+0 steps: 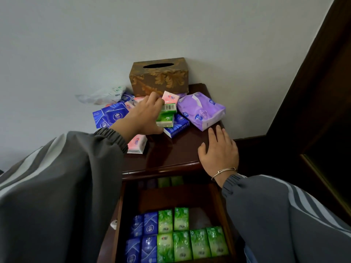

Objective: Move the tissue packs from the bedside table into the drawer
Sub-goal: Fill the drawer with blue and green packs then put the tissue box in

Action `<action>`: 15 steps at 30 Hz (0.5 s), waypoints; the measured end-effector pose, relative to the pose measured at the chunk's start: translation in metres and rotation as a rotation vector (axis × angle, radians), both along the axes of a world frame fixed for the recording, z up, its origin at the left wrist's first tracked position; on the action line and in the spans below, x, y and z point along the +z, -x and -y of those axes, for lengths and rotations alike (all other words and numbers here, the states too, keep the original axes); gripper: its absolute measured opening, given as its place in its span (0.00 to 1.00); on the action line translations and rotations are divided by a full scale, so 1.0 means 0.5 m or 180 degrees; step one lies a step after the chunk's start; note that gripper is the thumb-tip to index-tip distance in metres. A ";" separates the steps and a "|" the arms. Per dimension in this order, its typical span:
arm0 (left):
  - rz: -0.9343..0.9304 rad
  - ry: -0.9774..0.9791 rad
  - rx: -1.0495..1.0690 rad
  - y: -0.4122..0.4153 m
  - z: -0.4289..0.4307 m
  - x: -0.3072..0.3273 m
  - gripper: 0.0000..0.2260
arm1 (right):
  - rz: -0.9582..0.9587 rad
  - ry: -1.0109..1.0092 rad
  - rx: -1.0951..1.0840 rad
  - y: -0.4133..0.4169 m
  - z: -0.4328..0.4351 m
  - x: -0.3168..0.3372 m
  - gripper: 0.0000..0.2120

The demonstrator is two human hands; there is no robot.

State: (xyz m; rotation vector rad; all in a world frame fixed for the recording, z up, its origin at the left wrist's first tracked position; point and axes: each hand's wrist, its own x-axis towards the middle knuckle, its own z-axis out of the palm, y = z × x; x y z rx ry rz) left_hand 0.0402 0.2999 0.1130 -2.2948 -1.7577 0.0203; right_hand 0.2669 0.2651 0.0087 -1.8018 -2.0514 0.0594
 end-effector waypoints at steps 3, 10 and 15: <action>-0.0085 -0.0165 -0.0065 -0.009 0.010 -0.008 0.32 | 0.0013 -0.0009 -0.0009 0.001 0.000 0.001 0.28; -0.0329 -0.0385 0.0287 -0.030 0.018 -0.052 0.31 | -0.0020 -0.0045 0.0001 -0.001 0.002 0.001 0.28; -0.0312 -0.0911 0.0169 -0.027 0.032 -0.044 0.27 | -0.0032 -0.0089 -0.0007 0.000 0.002 0.000 0.27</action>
